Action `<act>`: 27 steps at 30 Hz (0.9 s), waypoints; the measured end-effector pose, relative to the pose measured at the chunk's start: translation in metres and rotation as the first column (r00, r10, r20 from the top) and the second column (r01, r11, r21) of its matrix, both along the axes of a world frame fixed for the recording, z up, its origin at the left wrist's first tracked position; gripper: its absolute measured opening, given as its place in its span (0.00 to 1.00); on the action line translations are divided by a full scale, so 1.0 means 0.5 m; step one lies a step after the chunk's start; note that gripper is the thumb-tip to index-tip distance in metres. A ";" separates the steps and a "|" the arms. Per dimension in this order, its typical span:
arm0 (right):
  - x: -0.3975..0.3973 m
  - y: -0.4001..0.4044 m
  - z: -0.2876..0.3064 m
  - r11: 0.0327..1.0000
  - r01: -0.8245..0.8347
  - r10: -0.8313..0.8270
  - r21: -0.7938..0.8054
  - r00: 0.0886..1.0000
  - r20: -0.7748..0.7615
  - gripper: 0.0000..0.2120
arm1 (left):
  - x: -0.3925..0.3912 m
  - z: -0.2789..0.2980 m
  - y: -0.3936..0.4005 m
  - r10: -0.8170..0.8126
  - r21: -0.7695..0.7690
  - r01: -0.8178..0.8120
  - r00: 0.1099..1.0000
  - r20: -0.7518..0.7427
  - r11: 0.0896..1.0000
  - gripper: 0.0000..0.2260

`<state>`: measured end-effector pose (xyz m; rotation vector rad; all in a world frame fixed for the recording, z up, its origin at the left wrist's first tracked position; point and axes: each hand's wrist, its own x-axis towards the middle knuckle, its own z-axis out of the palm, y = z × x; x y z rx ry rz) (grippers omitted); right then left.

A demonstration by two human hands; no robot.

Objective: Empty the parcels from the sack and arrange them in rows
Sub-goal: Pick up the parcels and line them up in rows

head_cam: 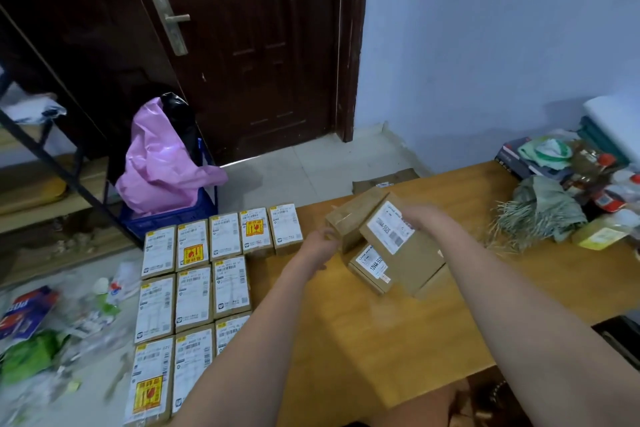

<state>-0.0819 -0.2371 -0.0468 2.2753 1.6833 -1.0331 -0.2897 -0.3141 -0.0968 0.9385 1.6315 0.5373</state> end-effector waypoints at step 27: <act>-0.208 -0.166 -0.198 0.807 0.262 -0.586 -0.530 0.466 -0.663 0.19 | -0.303 -0.109 -0.161 0.230 -0.140 -0.198 0.934 0.273 0.970 0.27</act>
